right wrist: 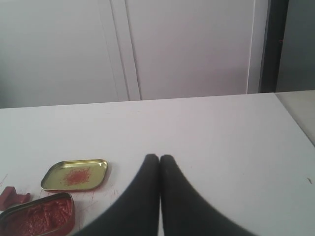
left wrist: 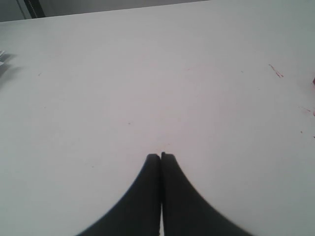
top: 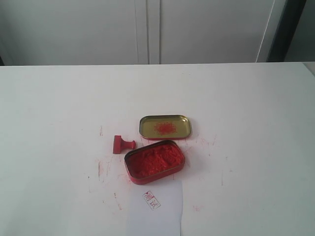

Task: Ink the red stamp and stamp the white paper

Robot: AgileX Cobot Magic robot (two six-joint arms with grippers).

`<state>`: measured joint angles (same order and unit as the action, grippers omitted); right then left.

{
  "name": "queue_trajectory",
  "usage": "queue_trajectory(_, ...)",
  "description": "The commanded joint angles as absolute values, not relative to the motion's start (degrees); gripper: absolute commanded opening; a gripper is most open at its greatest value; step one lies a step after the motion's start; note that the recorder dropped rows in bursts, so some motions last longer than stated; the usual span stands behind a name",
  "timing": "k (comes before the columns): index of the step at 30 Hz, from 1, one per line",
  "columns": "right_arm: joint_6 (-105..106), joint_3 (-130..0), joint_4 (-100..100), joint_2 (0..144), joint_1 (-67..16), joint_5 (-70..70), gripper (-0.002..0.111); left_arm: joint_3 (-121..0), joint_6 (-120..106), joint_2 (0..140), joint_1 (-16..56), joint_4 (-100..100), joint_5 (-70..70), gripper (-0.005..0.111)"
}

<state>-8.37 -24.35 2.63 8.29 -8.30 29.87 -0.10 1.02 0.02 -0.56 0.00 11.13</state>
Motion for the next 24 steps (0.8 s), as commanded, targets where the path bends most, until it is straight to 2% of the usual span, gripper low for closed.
queue_trajectory(1, -7.68, -23.95, 2.93, 8.02, -8.05, 29.19, 0.0, 0.0, 1.25, 0.0, -0.4, -0.33, 11.13, 0.0)
queue_trajectory(24, -7.68, -22.57, 2.93, 5.48, -8.06, 30.81, 0.0, 0.0, 1.25, 0.0, -0.4, -0.33, 11.13, 0.0)
